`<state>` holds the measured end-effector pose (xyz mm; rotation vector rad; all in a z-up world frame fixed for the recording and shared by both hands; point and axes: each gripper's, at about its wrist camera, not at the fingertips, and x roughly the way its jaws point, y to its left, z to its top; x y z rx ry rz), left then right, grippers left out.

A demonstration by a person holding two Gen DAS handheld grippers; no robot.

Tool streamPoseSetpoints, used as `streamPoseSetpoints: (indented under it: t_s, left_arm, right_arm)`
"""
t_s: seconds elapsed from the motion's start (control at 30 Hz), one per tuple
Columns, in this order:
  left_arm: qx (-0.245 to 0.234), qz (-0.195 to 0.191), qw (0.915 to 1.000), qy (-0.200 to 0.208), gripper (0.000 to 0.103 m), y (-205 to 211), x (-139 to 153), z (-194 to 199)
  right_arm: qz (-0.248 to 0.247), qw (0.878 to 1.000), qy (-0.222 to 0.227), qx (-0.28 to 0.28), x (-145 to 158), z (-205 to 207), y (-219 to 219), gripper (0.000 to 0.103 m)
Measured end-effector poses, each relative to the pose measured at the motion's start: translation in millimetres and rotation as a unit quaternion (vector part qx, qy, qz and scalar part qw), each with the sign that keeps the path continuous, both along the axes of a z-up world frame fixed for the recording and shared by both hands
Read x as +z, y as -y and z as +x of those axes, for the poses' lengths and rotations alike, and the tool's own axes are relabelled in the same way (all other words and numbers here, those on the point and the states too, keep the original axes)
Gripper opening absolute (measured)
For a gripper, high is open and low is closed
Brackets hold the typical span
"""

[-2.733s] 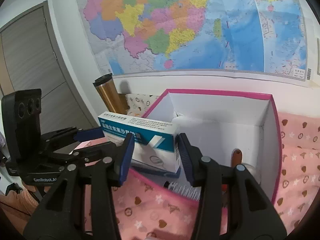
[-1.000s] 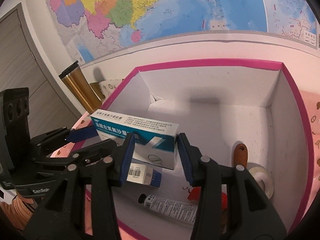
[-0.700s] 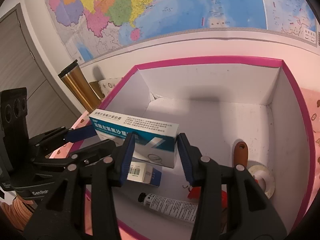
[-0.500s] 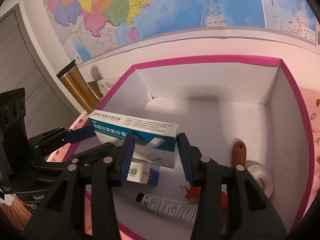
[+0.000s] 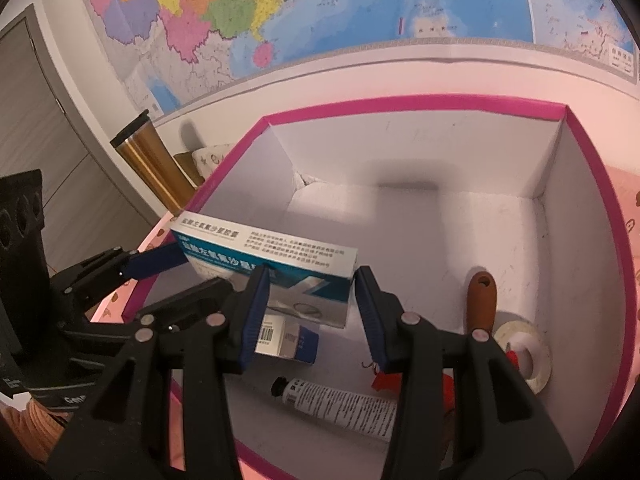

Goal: Organize rigid objects
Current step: 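Open the right gripper to release the medicine box, then move the right gripper to the pink green-printed tube and grasp it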

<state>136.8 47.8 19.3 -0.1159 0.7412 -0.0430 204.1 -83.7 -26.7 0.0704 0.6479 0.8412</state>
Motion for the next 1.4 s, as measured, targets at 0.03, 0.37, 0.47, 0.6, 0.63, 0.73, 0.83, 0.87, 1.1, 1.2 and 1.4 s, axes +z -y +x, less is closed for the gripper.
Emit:
streamPoseSetpoints:
  t_s: [0.03,0.37,0.47,0.6,0.63,0.73,0.83,0.87,1.1,1.2,1.4]
  left_arm:
    - [0.003,-0.001,1.0000,0.004,0.065,-0.3,1.2,-2.1]
    - [0.000,-0.025,0.9984,0.050,0.065,2.3,19.8,-44.9]
    - [-0.016,-0.038,0.9974,0.059,0.068,6.6,24.0,-60.9]
    - [-0.033,-0.039,0.9965,0.066,0.068,17.1,25.1,-82.6]
    - [-0.036,-0.039,0.9963,0.068,0.069,18.9,25.4,-87.4]
    - [-0.051,-0.052,0.9955,0.061,0.069,26.1,22.3,-101.0]
    - [-0.073,-0.062,0.9945,0.041,0.069,38.8,12.2,-111.0]
    - [-0.081,-0.063,0.9943,0.031,0.069,43.5,7.3,-113.0]
    - [-0.119,-0.071,0.9899,-0.032,0.069,79.2,-33.5,-123.0]
    - [-0.130,-0.078,0.9871,-0.052,0.069,87.9,-45.4,-124.3]
    - [-0.145,-0.091,0.9823,-0.076,0.069,98.8,-56.1,-128.6]
  right_arm:
    - [-0.001,1.000,-0.001,0.002,-0.9,-0.6,-0.7,0.047]
    - [0.018,1.000,0.003,0.008,1.5,-11.7,14.5,0.047]
    - [0.038,0.999,0.011,0.015,9.2,-23.6,29.9,0.047]
    - [0.052,0.998,0.036,0.017,19.4,-45.5,49.0,0.047]
    - [0.051,0.998,0.044,0.016,21.4,-51.3,53.6,0.047]
    - [0.050,0.996,0.069,0.014,24.4,-72.5,71.2,0.047]
    - [0.049,0.995,0.086,0.015,23.3,-94.5,91.6,0.047]
    - [0.048,0.995,0.089,0.014,21.6,-100.5,98.3,0.047]
    - [0.023,0.998,0.050,-0.017,-23.2,-124.6,142.6,0.048]
    - [0.013,0.999,0.020,-0.037,-47.8,-125.3,156.5,0.048]
    - [0.011,0.997,-0.032,-0.071,-84.9,-124.8,177.2,0.048]
